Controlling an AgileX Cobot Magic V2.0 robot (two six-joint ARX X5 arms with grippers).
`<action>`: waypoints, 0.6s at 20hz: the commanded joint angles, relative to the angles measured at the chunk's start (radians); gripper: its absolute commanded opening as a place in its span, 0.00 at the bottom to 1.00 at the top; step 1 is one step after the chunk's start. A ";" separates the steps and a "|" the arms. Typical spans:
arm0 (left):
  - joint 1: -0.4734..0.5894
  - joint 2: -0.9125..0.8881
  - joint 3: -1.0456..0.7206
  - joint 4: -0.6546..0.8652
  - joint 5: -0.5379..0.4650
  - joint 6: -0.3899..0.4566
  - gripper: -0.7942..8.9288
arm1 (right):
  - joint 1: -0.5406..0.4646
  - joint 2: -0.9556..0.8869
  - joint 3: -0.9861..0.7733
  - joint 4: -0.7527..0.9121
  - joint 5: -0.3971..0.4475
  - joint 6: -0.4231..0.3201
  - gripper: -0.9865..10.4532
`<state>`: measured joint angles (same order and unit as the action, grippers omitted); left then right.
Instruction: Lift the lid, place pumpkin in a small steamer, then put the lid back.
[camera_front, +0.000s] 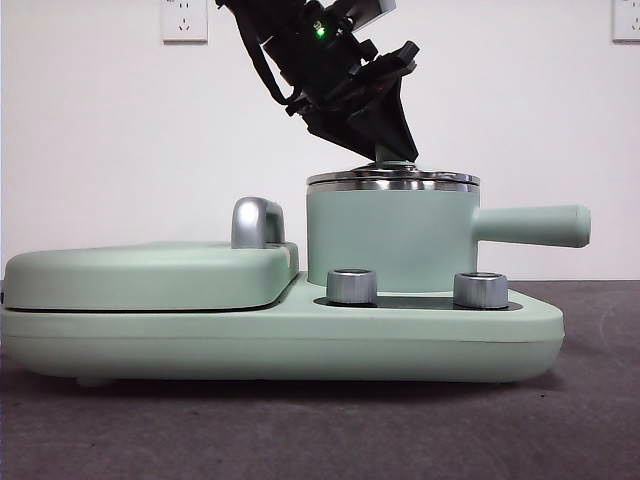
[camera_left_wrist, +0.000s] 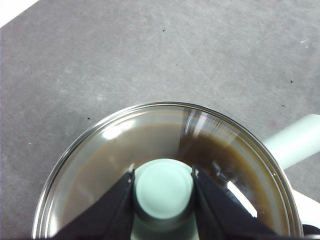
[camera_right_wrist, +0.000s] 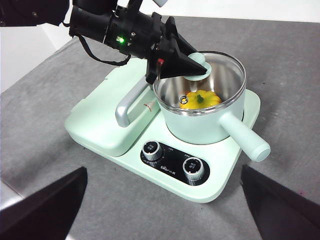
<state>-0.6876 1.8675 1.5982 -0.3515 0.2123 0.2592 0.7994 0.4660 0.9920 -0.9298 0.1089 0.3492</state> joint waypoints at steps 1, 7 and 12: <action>-0.007 0.032 0.022 0.008 -0.001 0.008 0.35 | 0.010 0.002 0.006 0.010 0.005 0.014 0.51; 0.001 -0.022 0.034 -0.012 -0.003 -0.055 0.48 | 0.010 0.002 0.006 0.010 0.005 0.018 0.51; 0.001 -0.148 0.034 -0.182 -0.003 -0.062 0.48 | 0.010 0.002 0.006 0.009 0.004 0.018 0.51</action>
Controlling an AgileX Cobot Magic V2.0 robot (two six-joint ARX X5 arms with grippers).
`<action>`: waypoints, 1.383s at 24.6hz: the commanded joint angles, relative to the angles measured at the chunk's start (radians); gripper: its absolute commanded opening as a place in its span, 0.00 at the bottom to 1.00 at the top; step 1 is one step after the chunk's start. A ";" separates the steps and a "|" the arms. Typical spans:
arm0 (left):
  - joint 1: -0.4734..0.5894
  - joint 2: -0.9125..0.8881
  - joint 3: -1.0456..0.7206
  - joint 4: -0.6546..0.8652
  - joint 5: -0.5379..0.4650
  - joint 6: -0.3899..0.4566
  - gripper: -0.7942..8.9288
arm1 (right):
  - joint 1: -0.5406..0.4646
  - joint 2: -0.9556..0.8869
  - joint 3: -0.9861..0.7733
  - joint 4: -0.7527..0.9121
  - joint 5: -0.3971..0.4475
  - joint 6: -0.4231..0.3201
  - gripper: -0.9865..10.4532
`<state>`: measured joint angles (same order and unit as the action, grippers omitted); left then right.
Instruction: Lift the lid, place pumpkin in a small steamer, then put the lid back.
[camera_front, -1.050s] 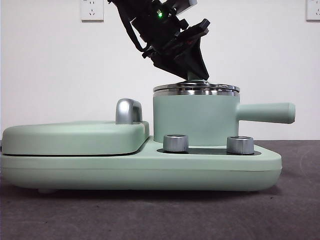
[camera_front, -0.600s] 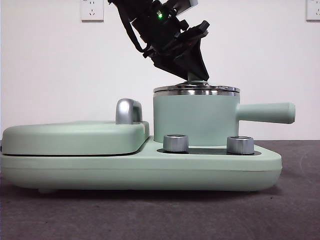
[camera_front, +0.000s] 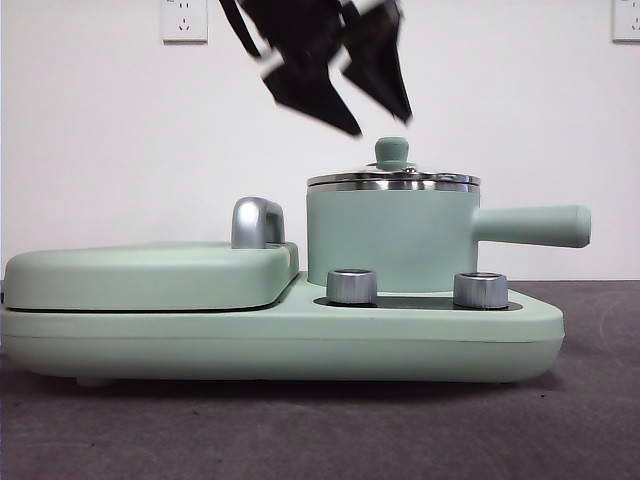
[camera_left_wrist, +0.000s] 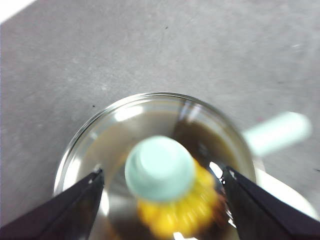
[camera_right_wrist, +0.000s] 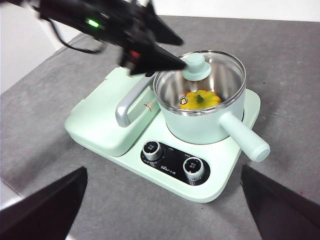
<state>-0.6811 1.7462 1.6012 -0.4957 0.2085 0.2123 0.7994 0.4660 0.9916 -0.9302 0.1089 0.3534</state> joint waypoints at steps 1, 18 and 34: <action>-0.005 -0.054 0.031 -0.077 0.001 -0.023 0.47 | 0.010 0.002 0.006 0.009 0.003 0.013 0.51; 0.002 -0.466 -0.151 -0.398 0.010 -0.090 0.47 | 0.010 0.002 0.006 0.010 -0.034 0.008 0.51; 0.003 -0.832 -0.578 -0.193 0.010 -0.207 0.47 | 0.010 0.002 0.006 0.010 -0.032 0.005 0.51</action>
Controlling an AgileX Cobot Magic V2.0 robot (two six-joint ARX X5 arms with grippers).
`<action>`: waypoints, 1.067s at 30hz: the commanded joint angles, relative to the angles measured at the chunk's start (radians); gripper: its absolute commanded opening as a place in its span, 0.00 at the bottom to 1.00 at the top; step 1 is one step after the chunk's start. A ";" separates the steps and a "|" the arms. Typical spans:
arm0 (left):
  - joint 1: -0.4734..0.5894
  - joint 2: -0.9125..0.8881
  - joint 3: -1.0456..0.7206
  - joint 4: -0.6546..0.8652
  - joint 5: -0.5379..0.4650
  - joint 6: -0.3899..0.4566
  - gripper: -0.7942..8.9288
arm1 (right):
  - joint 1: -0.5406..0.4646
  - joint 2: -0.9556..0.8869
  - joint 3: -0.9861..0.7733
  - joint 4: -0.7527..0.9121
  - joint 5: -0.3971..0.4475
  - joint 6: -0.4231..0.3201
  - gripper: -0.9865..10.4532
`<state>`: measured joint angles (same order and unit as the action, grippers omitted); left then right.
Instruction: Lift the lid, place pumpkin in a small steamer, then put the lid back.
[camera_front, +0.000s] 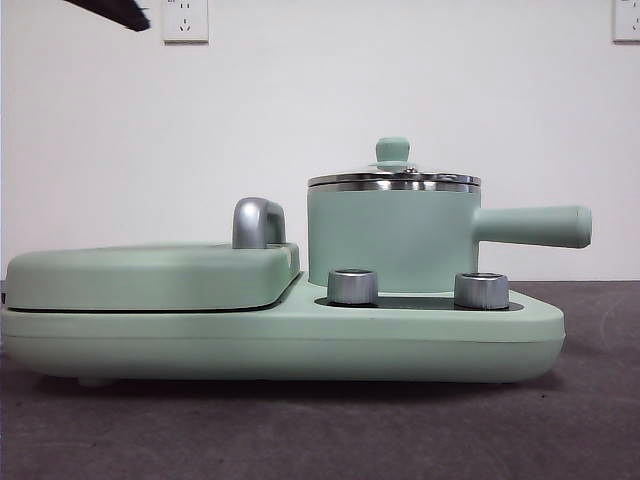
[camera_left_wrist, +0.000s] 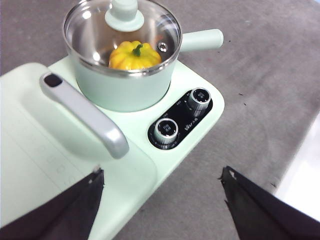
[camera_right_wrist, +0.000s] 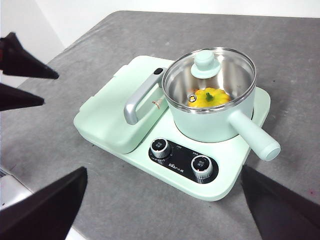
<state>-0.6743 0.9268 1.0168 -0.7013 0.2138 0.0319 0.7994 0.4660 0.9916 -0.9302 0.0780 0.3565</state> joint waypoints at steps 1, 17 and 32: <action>-0.004 -0.024 0.006 0.010 0.005 -0.033 0.47 | 0.010 0.003 0.006 0.010 -0.002 0.002 0.51; -0.004 -0.165 0.007 -0.086 0.004 -0.101 0.09 | 0.010 0.002 0.007 0.013 0.001 0.003 0.11; 0.016 -0.243 -0.005 -0.075 0.004 -0.101 0.09 | 0.010 0.002 0.007 0.013 0.001 0.002 0.11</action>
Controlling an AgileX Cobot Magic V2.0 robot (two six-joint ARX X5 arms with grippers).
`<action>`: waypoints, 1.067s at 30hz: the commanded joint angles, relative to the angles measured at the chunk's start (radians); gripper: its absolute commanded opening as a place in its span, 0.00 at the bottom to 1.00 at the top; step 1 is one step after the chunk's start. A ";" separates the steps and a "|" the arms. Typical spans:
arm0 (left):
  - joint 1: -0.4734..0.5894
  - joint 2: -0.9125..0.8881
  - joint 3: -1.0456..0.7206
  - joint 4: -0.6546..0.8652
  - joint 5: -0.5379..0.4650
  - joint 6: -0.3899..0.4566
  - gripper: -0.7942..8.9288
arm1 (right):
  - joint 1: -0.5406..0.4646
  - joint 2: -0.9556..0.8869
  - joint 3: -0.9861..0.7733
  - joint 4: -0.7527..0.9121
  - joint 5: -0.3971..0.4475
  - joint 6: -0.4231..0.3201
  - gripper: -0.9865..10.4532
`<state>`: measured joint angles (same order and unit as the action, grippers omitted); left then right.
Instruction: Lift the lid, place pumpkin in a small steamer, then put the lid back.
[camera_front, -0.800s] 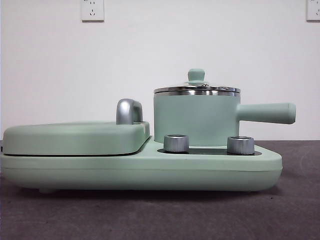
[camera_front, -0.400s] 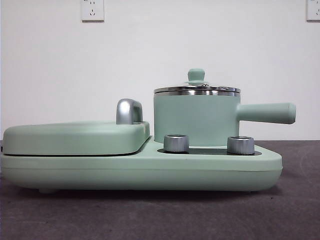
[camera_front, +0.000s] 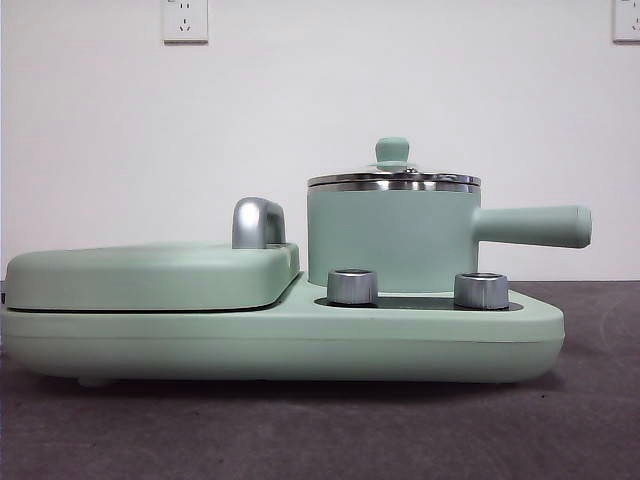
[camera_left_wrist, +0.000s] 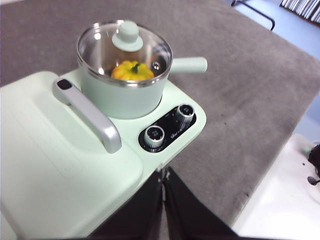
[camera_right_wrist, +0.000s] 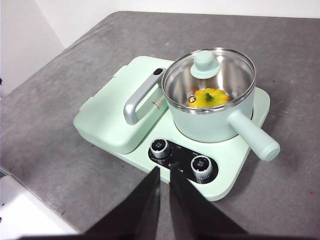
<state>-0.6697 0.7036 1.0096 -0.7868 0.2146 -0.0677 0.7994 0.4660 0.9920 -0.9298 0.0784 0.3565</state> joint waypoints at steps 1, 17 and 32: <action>0.028 -0.035 -0.006 0.017 0.003 -0.001 0.09 | 0.010 0.002 0.006 0.012 0.001 0.002 0.11; 0.569 -0.571 -0.740 0.540 -0.040 -0.049 0.09 | 0.010 0.002 0.006 0.012 0.001 0.003 0.11; 0.625 -0.700 -0.965 0.606 -0.180 -0.054 0.09 | 0.010 0.002 0.006 0.012 0.001 0.002 0.11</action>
<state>-0.0460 0.0051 0.0498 -0.1917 0.0399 -0.1211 0.7994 0.4660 0.9916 -0.9298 0.0788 0.3565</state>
